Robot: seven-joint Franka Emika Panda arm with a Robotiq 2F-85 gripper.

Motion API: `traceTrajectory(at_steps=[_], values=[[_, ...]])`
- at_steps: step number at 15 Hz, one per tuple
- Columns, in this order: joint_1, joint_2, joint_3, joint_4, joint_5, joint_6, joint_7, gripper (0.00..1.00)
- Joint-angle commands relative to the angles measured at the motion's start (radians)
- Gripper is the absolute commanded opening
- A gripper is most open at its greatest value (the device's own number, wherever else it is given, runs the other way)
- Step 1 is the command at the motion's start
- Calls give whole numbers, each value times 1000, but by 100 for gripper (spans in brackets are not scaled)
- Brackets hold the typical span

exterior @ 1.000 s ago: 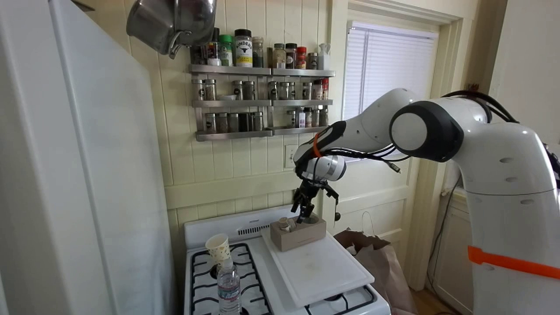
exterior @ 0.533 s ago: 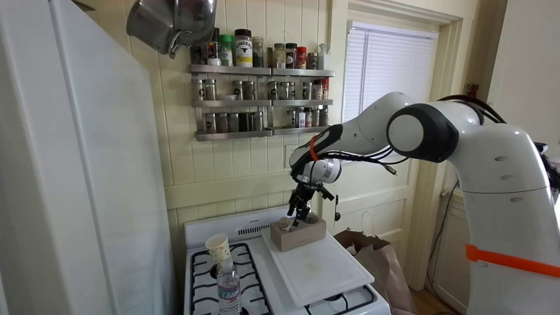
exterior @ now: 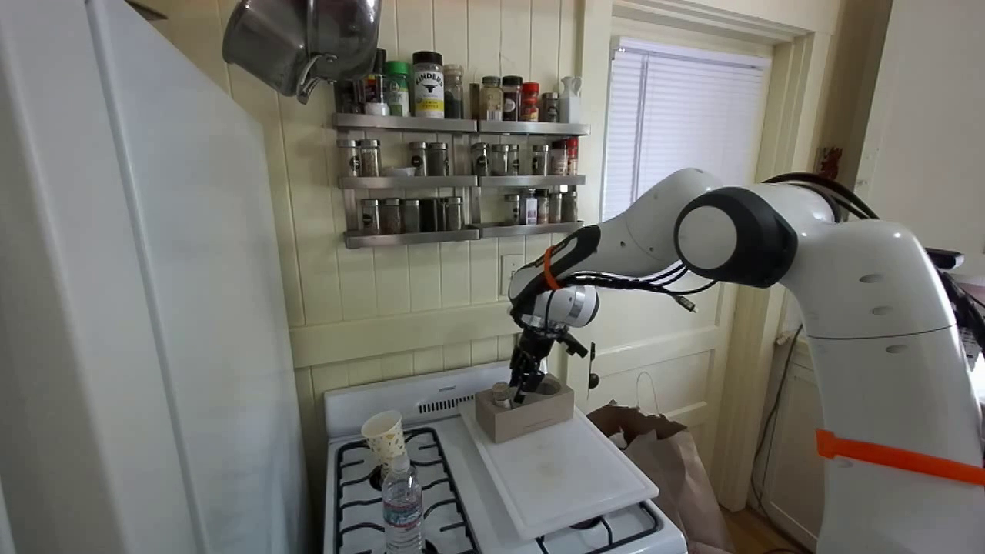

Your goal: Put the clear lid on the bottle next to it

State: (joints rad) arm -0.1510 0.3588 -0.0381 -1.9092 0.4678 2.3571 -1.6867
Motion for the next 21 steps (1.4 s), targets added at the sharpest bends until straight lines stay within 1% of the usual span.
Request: traceTrajectory(at_steps=[1,3,6,9,10,11,12,14,15,16,18,21], values=[[-21,-4,25,0,-37,14,32,24],[-20,-62,21,-52,-46,43,40,24],[-14,-167,12,-144,-68,123,41,24],[2,-233,8,-193,-111,183,67,24],[20,-254,0,-217,-173,211,99,24],[39,-274,-15,-242,-281,255,151,24],[60,-292,-33,-260,-363,270,195,24],[156,-312,-131,-284,-524,308,291,24],[204,-316,-185,-280,-606,306,335,24],[252,-310,-234,-265,-688,302,383,24],[334,-286,-311,-211,-850,274,486,24],[458,-267,-392,-141,-1094,226,650,24]])
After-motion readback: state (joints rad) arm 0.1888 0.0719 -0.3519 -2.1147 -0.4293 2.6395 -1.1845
